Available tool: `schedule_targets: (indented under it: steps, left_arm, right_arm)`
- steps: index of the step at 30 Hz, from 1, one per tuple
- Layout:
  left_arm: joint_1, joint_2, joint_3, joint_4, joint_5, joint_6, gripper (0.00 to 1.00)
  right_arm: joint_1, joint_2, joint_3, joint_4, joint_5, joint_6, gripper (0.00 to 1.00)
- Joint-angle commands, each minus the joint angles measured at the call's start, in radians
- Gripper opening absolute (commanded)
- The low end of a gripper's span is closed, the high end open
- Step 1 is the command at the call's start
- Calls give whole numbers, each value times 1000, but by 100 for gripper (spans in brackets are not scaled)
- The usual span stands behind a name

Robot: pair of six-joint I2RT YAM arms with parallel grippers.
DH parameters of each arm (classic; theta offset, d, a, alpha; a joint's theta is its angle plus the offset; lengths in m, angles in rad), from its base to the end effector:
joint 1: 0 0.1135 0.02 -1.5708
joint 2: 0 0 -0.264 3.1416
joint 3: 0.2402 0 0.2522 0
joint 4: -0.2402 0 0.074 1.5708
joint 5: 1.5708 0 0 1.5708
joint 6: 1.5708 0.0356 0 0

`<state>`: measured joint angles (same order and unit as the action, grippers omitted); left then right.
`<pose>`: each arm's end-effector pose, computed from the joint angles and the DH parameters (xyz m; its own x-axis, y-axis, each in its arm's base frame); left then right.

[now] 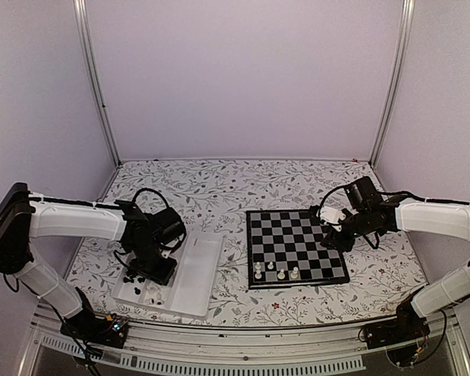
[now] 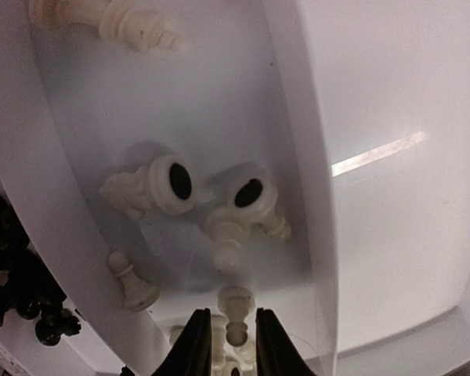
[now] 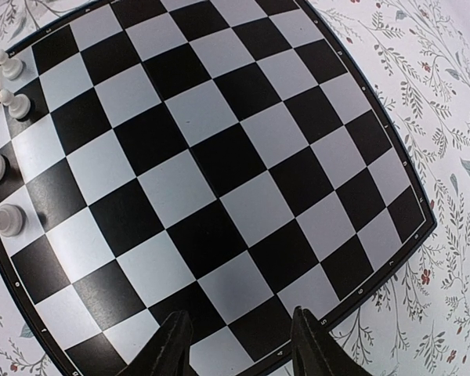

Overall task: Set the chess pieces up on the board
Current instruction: Pick up the chess piece from the storage box.

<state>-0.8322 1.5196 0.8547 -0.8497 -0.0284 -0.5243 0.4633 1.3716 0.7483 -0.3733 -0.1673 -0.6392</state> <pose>0.1640 -0.1786 0.1638 -0.9514 0.3016 -0.0628 0.3024 0.9532 -0.0036 0.2308 0.1219 0.1864 -0.2917 -0.8032 -0.5193 -0.8667 0.4517 -0.2118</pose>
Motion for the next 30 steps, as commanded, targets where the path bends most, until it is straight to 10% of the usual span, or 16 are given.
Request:
schedule_targets:
  steps: [1, 18, 30]
  left_arm:
    - [13, 22, -10, 18, 21, 5, 22]
    - [-29, -9, 279, -125, -25, 39, 5]
    - [-193, 426, 876, -41, 76, 252, 6]
  right_arm:
    - [-5, 9, -3, 7, -10, 13, 46]
    - [-6, 9, 1, 6, 3, 15, 45]
    - [-113, -31, 12, 23, 24, 47, 45]
